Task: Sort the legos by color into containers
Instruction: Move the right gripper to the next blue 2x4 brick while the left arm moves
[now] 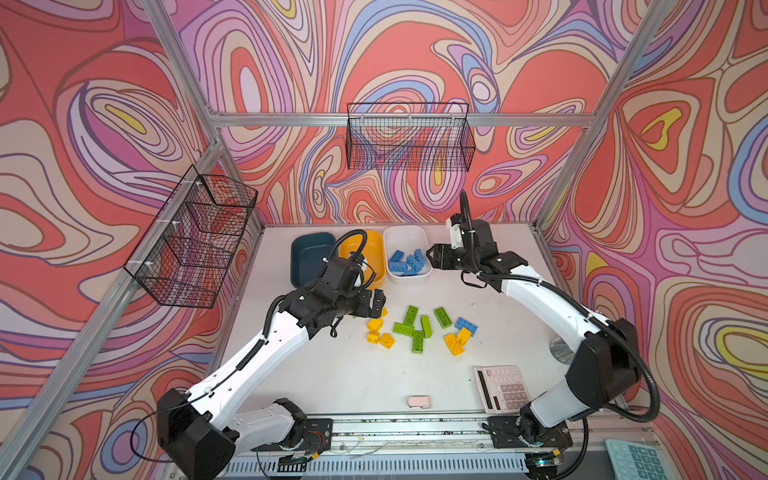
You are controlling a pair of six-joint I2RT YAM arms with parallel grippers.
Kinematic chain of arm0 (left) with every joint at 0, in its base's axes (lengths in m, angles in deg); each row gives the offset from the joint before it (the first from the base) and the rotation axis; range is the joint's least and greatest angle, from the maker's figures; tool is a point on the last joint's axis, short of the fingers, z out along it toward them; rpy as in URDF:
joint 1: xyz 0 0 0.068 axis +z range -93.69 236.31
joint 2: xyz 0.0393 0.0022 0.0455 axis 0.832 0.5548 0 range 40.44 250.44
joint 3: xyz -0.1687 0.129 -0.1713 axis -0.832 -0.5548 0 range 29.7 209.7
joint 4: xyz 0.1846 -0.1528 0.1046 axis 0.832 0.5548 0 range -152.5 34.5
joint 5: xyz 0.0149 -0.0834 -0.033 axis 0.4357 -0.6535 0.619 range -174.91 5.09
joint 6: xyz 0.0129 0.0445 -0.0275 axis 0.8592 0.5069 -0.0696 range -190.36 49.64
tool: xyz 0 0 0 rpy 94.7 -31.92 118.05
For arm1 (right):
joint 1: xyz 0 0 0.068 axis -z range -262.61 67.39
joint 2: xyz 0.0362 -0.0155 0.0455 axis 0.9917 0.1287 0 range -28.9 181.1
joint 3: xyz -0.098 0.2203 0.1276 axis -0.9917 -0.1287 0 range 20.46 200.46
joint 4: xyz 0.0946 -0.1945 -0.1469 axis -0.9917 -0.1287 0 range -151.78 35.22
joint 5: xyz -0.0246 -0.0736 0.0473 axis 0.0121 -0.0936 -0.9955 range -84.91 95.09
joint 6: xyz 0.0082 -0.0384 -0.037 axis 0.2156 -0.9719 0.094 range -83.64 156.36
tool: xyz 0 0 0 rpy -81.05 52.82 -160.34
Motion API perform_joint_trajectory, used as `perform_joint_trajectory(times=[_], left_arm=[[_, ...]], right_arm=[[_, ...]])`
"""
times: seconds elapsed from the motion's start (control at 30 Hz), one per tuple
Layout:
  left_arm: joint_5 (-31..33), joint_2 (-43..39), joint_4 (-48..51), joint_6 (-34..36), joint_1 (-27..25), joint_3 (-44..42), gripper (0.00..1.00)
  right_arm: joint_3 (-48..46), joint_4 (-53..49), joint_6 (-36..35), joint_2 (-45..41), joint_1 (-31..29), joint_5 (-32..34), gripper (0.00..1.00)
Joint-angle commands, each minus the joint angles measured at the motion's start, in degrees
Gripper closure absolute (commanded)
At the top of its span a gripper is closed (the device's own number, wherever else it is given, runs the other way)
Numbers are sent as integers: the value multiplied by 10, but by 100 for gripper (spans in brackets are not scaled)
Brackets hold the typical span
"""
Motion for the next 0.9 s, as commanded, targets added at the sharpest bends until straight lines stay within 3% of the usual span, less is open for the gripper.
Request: perform_joint_trajectory(times=[0.0, 0.33, 0.47, 0.87], left_arm=[[-5, 19, 3, -9, -14, 14, 0], [-1, 88, 16, -3, -76, 12, 0], [1, 100, 22, 3, -81, 14, 0], [-5, 99, 24, 8, -82, 16, 0]], right_arm=[[-66, -28, -8, -48, 0, 33, 21], [-256, -52, 39, -151, -1, 93, 20], [-293, -55, 48, -132, 0, 145, 22], [-307, -33, 58, -64, -1, 156, 21]])
